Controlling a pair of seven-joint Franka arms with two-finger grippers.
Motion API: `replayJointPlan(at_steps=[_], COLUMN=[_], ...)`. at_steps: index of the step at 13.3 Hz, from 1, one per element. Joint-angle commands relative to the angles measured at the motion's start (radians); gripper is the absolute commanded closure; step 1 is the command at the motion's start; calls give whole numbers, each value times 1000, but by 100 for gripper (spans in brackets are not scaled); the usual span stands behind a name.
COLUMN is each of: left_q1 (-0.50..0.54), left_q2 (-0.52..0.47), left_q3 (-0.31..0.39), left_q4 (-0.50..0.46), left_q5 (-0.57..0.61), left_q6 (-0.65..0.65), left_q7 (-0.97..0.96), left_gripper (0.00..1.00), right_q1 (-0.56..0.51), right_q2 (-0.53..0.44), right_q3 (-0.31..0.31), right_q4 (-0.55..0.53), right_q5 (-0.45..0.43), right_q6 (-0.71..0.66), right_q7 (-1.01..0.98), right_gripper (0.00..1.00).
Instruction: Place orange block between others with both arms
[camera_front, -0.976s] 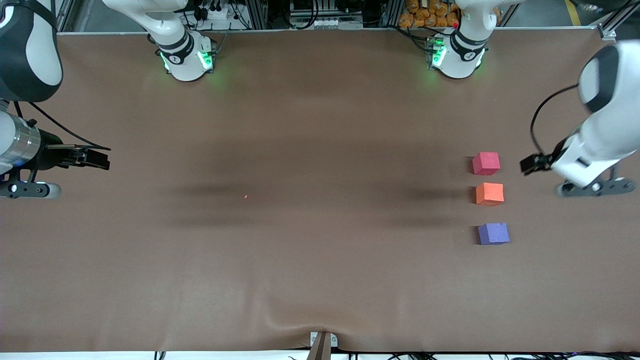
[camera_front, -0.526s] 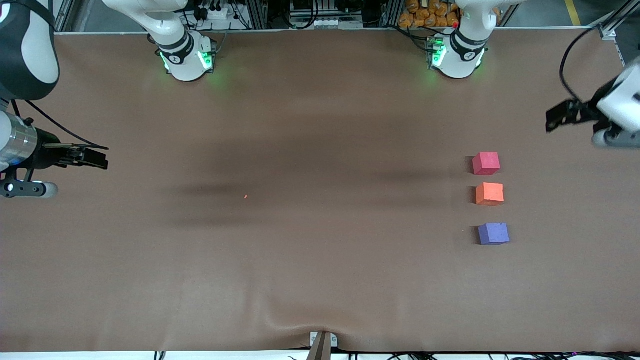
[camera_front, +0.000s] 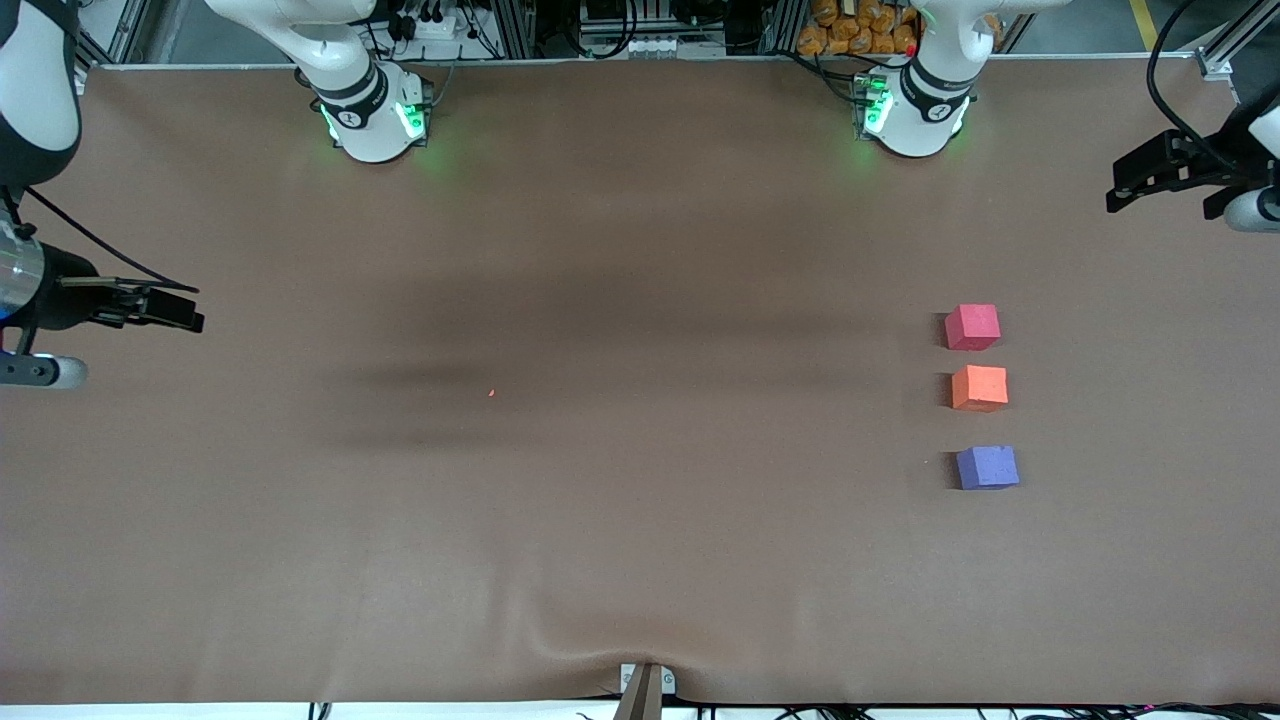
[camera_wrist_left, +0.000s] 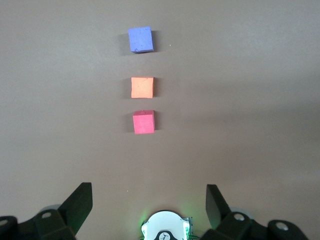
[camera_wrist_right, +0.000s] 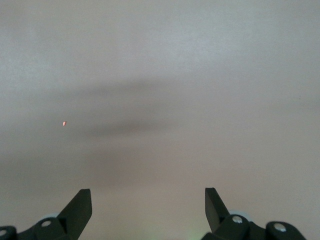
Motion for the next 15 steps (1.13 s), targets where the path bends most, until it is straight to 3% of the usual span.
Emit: replayJointPlan(at_steps=[1,3,15], left_q1=[-9,-7,-4], left_q2=[6,5,8], left_q3=[11,11,-7], left_q4=[24,24,22], left_q5=[-13,-16,-5], left_q6=[-25,-24,-13], left_q7=[3,3,-6], left_gripper=[0,0,0], right_q1=[-39,-33,-36], right_q2=[-6,-7,0], right_q3=[7,10,10], right_q4=[24,22,22], right_q5=[-17,-61,-50], right_q6=[-16,-19,-21], right_q7=[3,-24,-24], right_gripper=[0,0,0])
